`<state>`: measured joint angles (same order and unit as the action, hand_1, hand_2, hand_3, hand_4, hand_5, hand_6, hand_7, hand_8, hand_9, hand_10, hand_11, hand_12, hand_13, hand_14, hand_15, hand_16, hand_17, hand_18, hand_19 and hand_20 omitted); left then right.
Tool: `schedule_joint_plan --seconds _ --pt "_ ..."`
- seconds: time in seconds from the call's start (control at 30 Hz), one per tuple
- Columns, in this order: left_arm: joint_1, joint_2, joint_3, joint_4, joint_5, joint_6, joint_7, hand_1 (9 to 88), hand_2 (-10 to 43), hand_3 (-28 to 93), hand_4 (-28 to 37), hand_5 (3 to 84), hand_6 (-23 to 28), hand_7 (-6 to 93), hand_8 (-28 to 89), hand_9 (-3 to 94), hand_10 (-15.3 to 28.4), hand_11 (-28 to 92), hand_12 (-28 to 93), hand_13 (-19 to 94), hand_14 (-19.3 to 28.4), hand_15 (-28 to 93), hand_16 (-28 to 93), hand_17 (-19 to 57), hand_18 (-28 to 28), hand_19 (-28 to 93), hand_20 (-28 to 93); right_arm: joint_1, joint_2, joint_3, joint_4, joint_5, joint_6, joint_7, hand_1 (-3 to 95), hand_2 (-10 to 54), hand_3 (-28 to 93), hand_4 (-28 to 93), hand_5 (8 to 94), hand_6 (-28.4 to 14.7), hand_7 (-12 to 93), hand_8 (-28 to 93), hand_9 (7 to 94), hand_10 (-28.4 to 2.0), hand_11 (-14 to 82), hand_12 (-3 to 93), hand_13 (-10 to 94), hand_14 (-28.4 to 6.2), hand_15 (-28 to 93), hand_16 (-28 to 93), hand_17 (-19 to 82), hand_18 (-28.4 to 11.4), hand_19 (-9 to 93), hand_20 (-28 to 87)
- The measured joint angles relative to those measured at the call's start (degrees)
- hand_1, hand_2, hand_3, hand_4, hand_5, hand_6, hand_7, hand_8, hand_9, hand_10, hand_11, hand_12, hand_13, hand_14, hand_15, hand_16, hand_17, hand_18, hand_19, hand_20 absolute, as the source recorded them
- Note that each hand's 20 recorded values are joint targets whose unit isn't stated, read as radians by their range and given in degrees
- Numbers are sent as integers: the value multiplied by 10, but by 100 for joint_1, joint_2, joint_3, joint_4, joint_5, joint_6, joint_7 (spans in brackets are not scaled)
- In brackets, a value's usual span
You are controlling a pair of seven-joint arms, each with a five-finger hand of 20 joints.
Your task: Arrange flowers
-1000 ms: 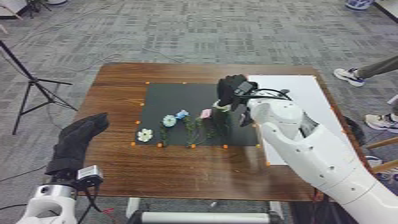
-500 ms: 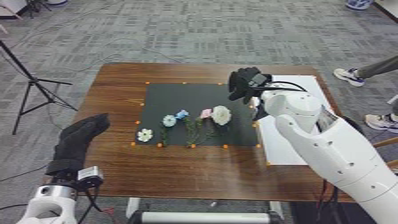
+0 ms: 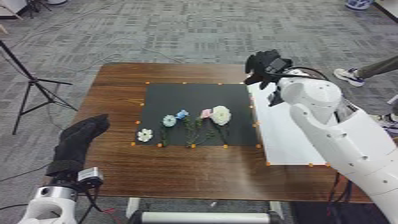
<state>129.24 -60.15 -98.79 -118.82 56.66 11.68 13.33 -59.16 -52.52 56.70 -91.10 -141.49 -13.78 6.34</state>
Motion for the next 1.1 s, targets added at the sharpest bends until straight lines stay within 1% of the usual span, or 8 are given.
schedule_joint_plan --seconds 0.13,0.23,0.37,0.47,0.6,0.77,0.97,1.1 --pt "0 0 0 0 1 -1 0 268 -26 703 -184 489 -8 188 -77 454 123 189 140 348 169 167 23 -3 123 39 149 60 -8 368 331 -304 -157 -55 259 -95 757 -241 415 -26 165 -96 477 -150 85 180 501 -164 587 300 185 -237 618 484" --pt "1 -3 0 0 1 -2 -1 268 -26 703 -184 489 -8 188 -77 455 122 190 140 348 169 168 23 -3 123 39 149 53 -52 727 550 -440 -574 -167 243 -95 765 -253 394 -32 155 -91 453 -152 79 185 486 -170 590 295 178 -240 615 486" --pt "1 -4 -2 0 2 -9 -6 268 -26 702 -184 490 -9 189 -78 455 123 189 139 348 169 168 23 -3 123 39 149 20 -101 1016 793 -953 -1158 -408 231 -95 769 -266 395 -31 149 -89 451 -129 77 185 486 -173 577 284 174 -242 610 487" --pt "1 -4 -8 0 3 -17 -9 268 -27 702 -184 490 -9 189 -78 455 122 190 140 348 169 168 23 -3 122 39 149 -60 -116 1098 922 -1403 -1241 -649 232 -95 767 -272 402 -30 148 -90 465 -120 80 183 494 -170 567 279 175 -241 609 486" --pt "1 -4 -10 0 3 -24 -11 267 -27 703 -184 490 -9 187 -78 453 122 189 140 347 169 167 24 -3 123 38 149 -175 -191 1175 1179 -1813 -985 -928 243 -95 769 -278 421 -28 154 -92 497 -115 92 178 520 -160 557 278 184 -237 610 486" --pt "0 -8 -8 1 4 -40 -11 268 -25 701 -185 490 -9 186 -77 453 122 188 140 347 169 167 24 -3 123 38 149 -265 -333 1200 1555 -1978 -614 -953 271 -95 776 -281 470 -6 186 -109 565 -103 117 165 556 -141 549 291 199 -231 614 483" --pt "-10 -13 9 4 6 -71 -15 268 -25 701 -185 490 -10 186 -77 451 122 187 140 348 169 167 24 -4 123 39 149 -392 -474 1217 1841 -2238 -84 -1005 304 -95 780 -281 503 8 211 -124 603 -97 129 159 588 -128 548 301 213 -225 616 481" --pt "-10 -25 18 4 6 -74 -13 267 -25 701 -184 491 -9 185 -77 452 122 187 141 347 169 167 24 -4 123 39 149 -491 -551 1276 1961 -2314 135 -1029 367 -95 774 -280 565 37 240 -146 674 -81 149 152 639 -111 547 312 237 -216 618 477"
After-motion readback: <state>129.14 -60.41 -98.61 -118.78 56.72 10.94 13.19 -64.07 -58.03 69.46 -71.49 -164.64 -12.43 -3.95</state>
